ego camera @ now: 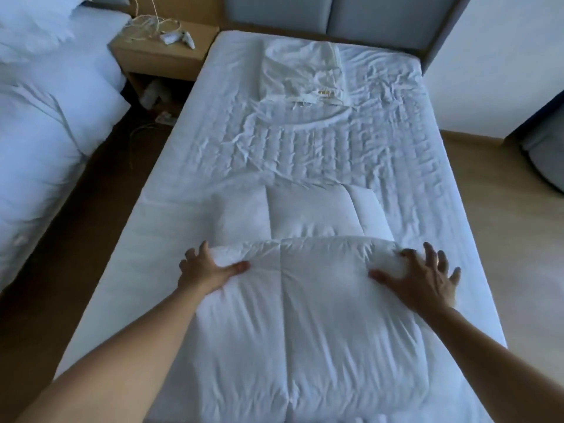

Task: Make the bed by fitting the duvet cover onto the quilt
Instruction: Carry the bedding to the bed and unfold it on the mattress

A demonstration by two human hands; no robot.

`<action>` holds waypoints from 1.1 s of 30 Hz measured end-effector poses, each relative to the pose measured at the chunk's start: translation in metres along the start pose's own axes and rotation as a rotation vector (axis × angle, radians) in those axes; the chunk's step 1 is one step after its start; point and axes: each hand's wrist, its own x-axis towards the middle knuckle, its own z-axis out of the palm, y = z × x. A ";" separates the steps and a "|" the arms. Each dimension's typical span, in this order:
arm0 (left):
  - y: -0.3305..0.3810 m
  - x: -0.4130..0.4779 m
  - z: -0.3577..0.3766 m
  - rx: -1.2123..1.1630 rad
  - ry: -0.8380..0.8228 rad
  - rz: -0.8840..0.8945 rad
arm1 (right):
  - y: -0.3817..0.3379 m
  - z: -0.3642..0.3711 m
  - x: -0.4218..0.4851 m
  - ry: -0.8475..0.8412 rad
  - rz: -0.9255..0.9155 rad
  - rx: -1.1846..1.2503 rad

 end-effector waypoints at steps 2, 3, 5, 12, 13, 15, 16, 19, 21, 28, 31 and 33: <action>-0.001 0.026 0.012 -0.089 0.004 -0.015 | 0.000 -0.001 0.023 -0.040 0.072 0.199; -0.003 0.038 0.019 -0.134 0.008 -0.044 | 0.003 -0.002 0.036 -0.091 0.102 0.345; -0.009 0.058 0.033 -0.235 -0.015 -0.132 | 0.013 0.000 0.058 -0.195 0.166 0.557; -0.020 0.096 0.078 -0.508 -0.174 -0.094 | 0.031 0.090 0.120 -0.456 0.396 0.913; -0.018 0.101 0.084 -0.525 -0.182 -0.085 | 0.031 0.105 0.128 -0.497 0.395 0.921; -0.017 0.111 0.097 -0.530 -0.189 -0.085 | 0.034 0.130 0.142 -0.556 0.359 0.901; -0.016 0.116 0.102 -0.519 -0.179 -0.106 | 0.036 0.140 0.149 -0.579 0.327 0.885; -0.014 0.130 0.113 -0.470 -0.122 -0.233 | 0.043 0.163 0.169 -0.612 0.226 0.820; -0.013 0.135 0.121 -0.427 -0.094 -0.247 | 0.043 0.171 0.177 -0.637 0.281 0.772; -0.011 0.152 0.118 -0.396 -0.158 -0.369 | 0.045 0.179 0.185 -0.792 0.312 0.773; -0.007 0.150 0.111 -0.335 -0.234 -0.315 | 0.040 0.168 0.180 -0.964 0.363 0.962; 0.005 0.145 0.106 -0.295 -0.259 -0.270 | 0.030 0.151 0.178 -1.007 0.316 0.973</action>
